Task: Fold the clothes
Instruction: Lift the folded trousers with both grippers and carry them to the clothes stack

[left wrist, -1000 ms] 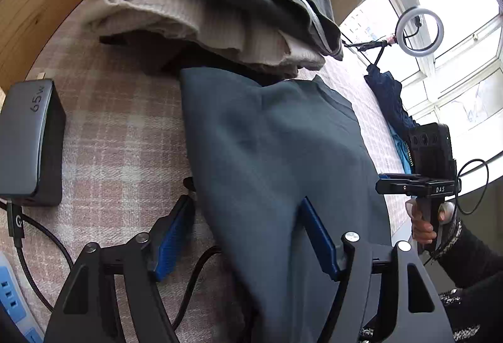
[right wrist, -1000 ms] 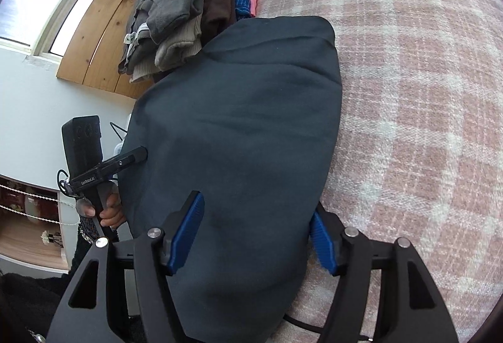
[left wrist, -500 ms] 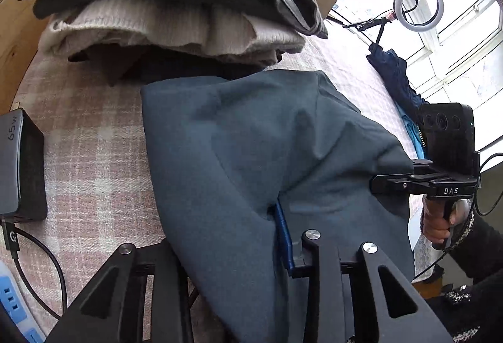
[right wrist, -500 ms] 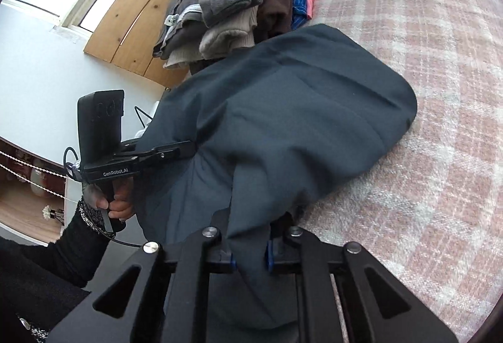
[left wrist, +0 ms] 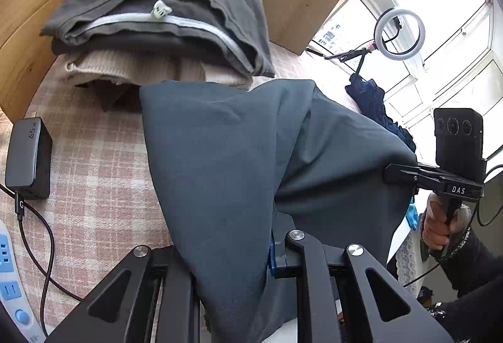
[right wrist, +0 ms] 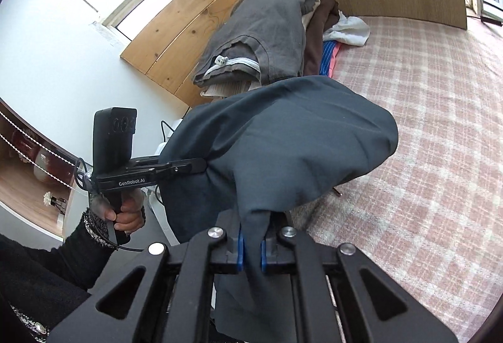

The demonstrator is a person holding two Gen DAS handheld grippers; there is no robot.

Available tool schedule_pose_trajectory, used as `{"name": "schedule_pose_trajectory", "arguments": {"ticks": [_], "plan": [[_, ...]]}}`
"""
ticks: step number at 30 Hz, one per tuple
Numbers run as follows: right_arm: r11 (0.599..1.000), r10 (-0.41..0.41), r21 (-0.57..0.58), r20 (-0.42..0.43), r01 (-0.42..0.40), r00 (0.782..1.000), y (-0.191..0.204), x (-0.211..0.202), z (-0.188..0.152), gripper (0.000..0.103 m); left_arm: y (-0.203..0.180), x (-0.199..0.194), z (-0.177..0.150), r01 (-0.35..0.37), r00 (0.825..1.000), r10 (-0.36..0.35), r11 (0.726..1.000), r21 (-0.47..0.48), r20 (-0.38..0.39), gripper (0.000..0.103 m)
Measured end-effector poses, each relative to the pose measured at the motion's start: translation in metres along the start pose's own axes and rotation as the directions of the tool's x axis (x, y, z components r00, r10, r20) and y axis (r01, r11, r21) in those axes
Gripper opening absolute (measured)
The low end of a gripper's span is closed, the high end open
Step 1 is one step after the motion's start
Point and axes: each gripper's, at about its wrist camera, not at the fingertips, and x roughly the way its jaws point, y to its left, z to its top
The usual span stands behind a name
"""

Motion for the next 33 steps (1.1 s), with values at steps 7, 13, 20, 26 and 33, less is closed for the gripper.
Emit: {"name": "schedule_pose_trajectory", "arguments": {"ticks": [7, 13, 20, 26, 33], "plan": [[0.985, -0.037, -0.163, 0.071, 0.048, 0.997, 0.044, -0.045, 0.030, 0.006, -0.038, -0.018, 0.019, 0.011, 0.992, -0.014, 1.000, 0.022, 0.125, 0.016], [0.938, -0.022, -0.340, 0.142, 0.069, 0.990, 0.098, -0.074, 0.074, 0.006, -0.045, -0.076, 0.057, -0.044, 0.960, 0.025, 0.997, 0.060, 0.278, 0.016], [0.813, -0.090, -0.551, 0.199, 0.188, 0.976, 0.159, -0.081, 0.153, 0.006, -0.047, -0.130, 0.099, -0.112, 0.888, 0.084, 0.993, 0.035, 0.452, 0.016], [0.638, -0.199, -0.734, 0.132, 0.231, 0.971, 0.189, -0.024, 0.222, 0.006, -0.031, -0.124, 0.103, -0.084, 0.827, 0.106, 0.994, -0.066, 0.552, 0.016], [0.413, -0.319, -0.894, 0.036, 0.173, 0.947, 0.208, 0.071, 0.295, 0.006, 0.023, -0.077, 0.108, -0.037, 0.797, 0.198, 0.959, -0.282, 0.570, 0.016]]}}
